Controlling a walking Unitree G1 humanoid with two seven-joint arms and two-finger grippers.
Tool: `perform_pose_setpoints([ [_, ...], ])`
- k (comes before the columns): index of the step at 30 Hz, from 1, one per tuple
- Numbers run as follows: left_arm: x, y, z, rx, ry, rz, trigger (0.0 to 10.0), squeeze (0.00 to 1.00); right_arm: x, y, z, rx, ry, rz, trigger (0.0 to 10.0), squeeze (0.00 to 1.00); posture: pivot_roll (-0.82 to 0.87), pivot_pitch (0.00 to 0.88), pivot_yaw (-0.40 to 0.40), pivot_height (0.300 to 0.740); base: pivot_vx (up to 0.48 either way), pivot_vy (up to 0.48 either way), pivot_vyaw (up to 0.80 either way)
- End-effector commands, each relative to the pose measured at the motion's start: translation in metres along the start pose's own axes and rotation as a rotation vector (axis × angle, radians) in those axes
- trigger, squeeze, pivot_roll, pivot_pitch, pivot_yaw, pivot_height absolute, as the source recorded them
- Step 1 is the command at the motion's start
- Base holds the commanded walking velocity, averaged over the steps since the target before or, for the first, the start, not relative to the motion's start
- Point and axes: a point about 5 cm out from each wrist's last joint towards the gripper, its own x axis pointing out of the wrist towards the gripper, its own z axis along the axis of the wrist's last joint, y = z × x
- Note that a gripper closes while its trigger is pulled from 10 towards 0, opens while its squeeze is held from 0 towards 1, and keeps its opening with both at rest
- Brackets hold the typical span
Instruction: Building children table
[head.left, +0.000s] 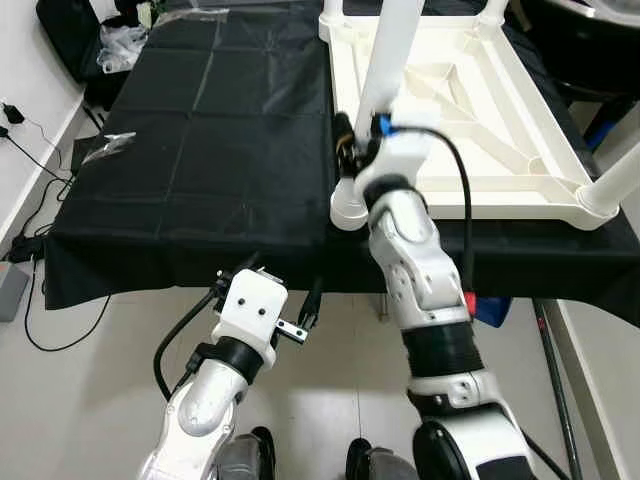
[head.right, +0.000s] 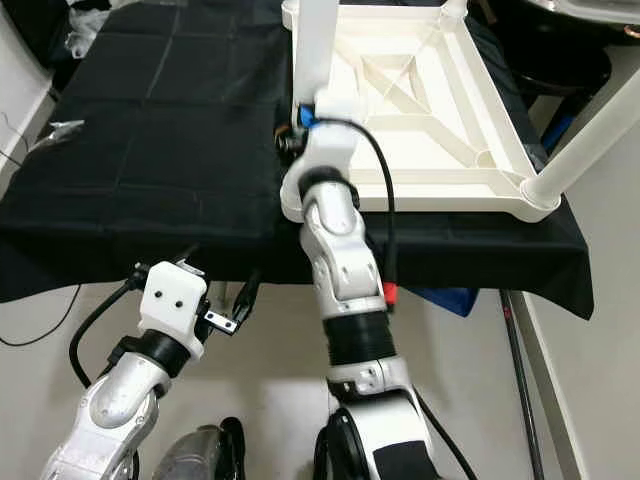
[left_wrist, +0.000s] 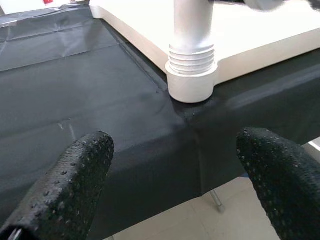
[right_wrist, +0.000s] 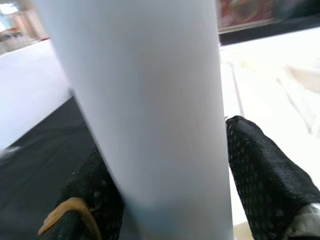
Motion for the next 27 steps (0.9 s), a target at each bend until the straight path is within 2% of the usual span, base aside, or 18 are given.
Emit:
perform_pose_setpoints([
  [1,-0.003,-0.002,-0.001,-0.006,0.01,-0.008,10.0,0.0,-0.003,-0.001,0.002,0.018,-0.004,0.095,10.0,0.0,0.17,0.266,-0.054,0.74,0.0,0.0,0.0],
  [4,-0.003,-0.002,0.0,-0.005,0.01,-0.011,10.0,0.0,-0.005,-0.009,0.0,-0.008,0.008,0.189,10.0,0.0,0.17,0.267,-0.053,0.74,0.0,0.0,0.0],
  [6,-0.003,-0.002,0.0,-0.005,0.01,-0.011,10.0,0.0,-0.005,-0.009,0.0,-0.008,0.008,0.189,10.0,0.0,0.17,0.267,-0.053,0.74,0.0,0.0,0.0],
  [9,-0.003,-0.002,0.001,-0.007,0.007,-0.011,10.0,0.0,0.001,-0.027,0.001,-0.026,0.018,0.346,10.0,0.0,0.17,0.268,-0.047,0.74,0.0,0.0,0.0],
  [12,-0.003,-0.002,0.002,-0.009,0.003,-0.013,10.0,0.0,0.006,-0.033,0.002,-0.063,0.025,0.389,10.0,0.0,0.18,0.268,-0.045,0.74,0.0,0.0,0.0],
  [21,-0.003,-0.004,0.005,-0.02,-0.005,-0.022,10.0,0.0,0.026,-0.036,-0.004,-0.124,0.085,0.42,10.0,0.0,0.19,0.272,-0.051,0.74,0.0,0.0,0.0],
  [27,-0.007,-0.008,0.008,-0.021,-0.003,-0.024,10.0,0.0,0.036,-0.039,-0.006,-0.09,0.127,0.429,10.0,0.0,0.2,0.29,-0.065,0.74,0.0,0.0,0.0],
])
